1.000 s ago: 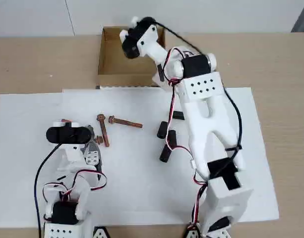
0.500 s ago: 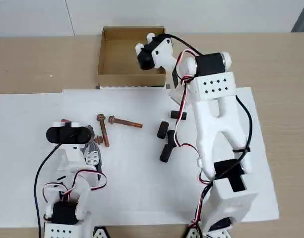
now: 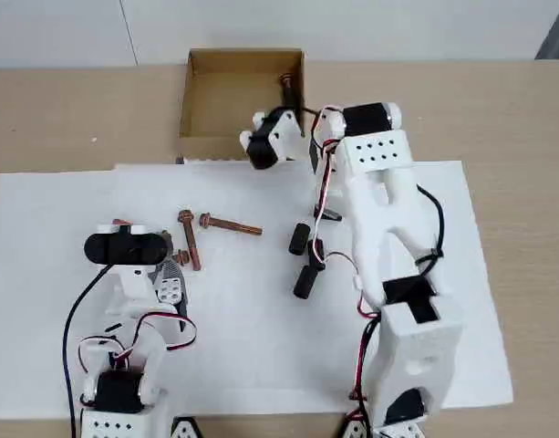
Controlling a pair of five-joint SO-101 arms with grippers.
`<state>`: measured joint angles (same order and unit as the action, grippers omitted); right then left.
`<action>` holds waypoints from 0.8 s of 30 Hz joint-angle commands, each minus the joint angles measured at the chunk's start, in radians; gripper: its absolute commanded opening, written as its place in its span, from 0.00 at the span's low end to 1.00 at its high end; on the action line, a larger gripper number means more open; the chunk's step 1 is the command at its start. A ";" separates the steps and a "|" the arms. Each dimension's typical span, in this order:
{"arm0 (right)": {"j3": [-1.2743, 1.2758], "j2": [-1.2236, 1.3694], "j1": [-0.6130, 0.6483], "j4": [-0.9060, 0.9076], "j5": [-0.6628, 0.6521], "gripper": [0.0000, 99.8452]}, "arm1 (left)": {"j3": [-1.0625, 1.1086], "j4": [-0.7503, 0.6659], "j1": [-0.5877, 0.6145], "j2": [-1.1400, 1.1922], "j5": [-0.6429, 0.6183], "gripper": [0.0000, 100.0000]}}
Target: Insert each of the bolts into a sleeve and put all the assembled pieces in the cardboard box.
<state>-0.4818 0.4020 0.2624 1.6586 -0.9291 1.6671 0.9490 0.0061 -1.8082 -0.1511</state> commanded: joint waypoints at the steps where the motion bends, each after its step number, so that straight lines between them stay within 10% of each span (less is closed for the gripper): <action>1: -0.005 0.022 -0.007 -0.039 -0.035 0.14 | -0.002 -0.002 0.003 -0.011 -0.006 0.00; 24: -0.005 0.278 -0.022 -0.193 -0.101 0.12 | -0.002 -0.002 0.005 -0.011 -0.006 0.00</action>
<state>-0.4833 0.6674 0.2532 1.4760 -1.0180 1.6671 0.9490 0.0061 -1.8082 -0.1511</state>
